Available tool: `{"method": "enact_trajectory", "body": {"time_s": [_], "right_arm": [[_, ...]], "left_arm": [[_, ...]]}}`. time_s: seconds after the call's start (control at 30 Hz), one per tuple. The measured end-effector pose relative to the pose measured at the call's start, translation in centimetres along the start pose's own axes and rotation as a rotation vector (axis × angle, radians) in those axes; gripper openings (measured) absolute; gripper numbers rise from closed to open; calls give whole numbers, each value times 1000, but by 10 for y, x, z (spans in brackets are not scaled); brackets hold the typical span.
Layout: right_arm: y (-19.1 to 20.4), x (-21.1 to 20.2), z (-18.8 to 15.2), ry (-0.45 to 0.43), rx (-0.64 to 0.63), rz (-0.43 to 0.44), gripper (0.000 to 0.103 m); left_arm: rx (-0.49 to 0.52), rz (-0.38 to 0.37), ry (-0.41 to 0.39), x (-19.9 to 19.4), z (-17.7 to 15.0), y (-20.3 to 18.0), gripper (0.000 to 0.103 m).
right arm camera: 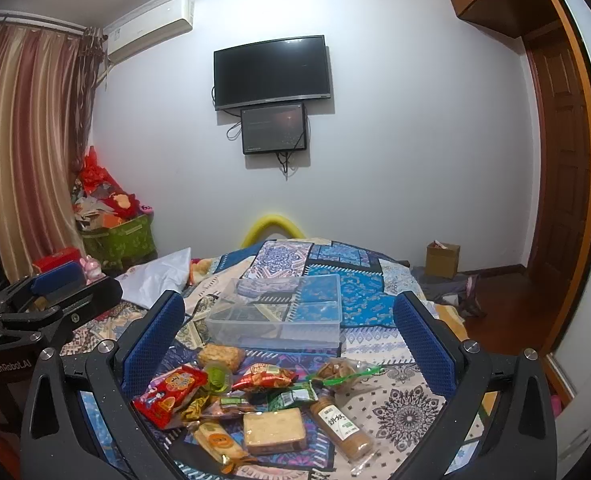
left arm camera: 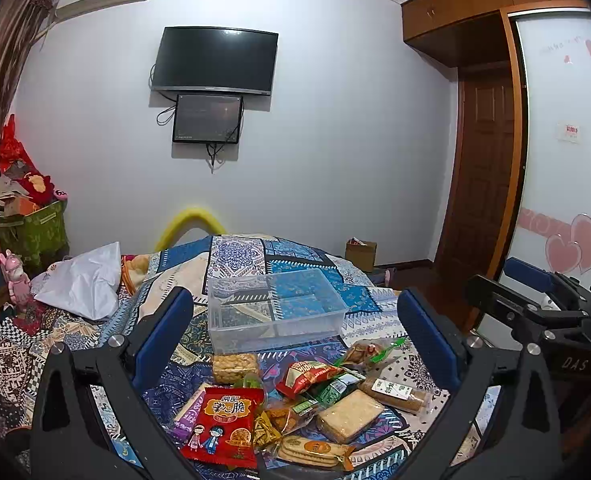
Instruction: Organize snacks
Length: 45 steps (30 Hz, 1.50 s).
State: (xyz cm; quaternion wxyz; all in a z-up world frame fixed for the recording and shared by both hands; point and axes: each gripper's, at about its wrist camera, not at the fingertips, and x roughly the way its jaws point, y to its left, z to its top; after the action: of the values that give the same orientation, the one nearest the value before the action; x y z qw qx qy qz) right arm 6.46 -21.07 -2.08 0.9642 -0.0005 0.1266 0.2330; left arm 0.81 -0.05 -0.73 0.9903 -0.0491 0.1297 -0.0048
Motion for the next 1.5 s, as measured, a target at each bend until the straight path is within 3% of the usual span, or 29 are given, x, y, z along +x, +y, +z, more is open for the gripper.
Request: {"method": "enact_trajectory", "body": {"time_s": [1.5], "right_arm": [[-1, -2, -1, 0, 11, 13, 103]], "left_arm": [[11, -2, -4, -4, 4, -4, 103]]}}
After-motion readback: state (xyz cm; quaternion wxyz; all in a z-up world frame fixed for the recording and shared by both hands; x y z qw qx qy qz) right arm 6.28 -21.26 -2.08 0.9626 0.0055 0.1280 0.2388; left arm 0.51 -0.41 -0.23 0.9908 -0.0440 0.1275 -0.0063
